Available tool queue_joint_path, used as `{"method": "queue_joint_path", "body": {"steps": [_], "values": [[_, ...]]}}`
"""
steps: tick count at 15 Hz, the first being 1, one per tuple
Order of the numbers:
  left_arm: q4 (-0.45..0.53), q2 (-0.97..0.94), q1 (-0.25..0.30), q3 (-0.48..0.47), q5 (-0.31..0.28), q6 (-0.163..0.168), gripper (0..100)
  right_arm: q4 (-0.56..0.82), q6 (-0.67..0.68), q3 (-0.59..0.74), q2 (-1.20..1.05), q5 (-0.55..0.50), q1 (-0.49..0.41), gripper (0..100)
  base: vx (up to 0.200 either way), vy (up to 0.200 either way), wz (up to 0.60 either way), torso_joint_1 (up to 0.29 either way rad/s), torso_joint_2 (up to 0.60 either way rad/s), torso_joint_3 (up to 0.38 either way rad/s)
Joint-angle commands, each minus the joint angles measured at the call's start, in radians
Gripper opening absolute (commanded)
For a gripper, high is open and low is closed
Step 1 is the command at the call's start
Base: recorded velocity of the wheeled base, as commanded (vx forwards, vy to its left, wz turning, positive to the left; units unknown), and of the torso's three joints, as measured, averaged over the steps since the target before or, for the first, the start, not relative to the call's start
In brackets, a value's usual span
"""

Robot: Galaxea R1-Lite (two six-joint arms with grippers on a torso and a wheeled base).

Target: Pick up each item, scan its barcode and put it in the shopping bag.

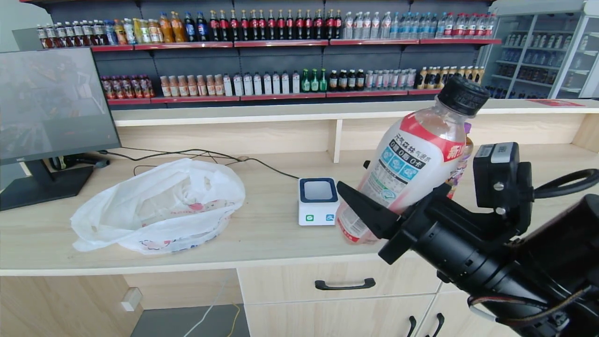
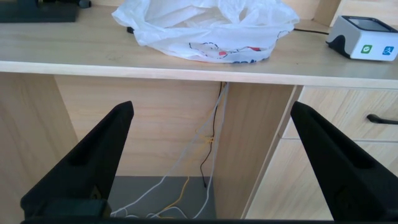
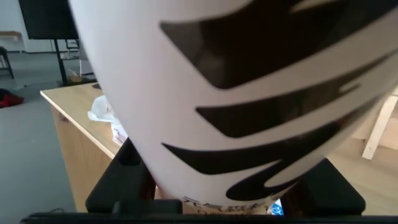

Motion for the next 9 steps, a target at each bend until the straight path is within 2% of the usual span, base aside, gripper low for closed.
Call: {"method": "queue_joint_path", "body": {"steps": [1,9], "values": [[0.0,0.0,0.0,0.0,0.0,0.0,100,0.0,0.02,0.0,0.024,-0.013,-0.009,0,0.0,0.0,0.0,0.0,0.0,0.0],[0.0,0.0,0.0,0.0,0.0,0.0,100,0.0,0.022,0.037,0.034,-0.013,-0.054,0,0.0,0.0,0.0,0.0,0.0,0.0]]}}
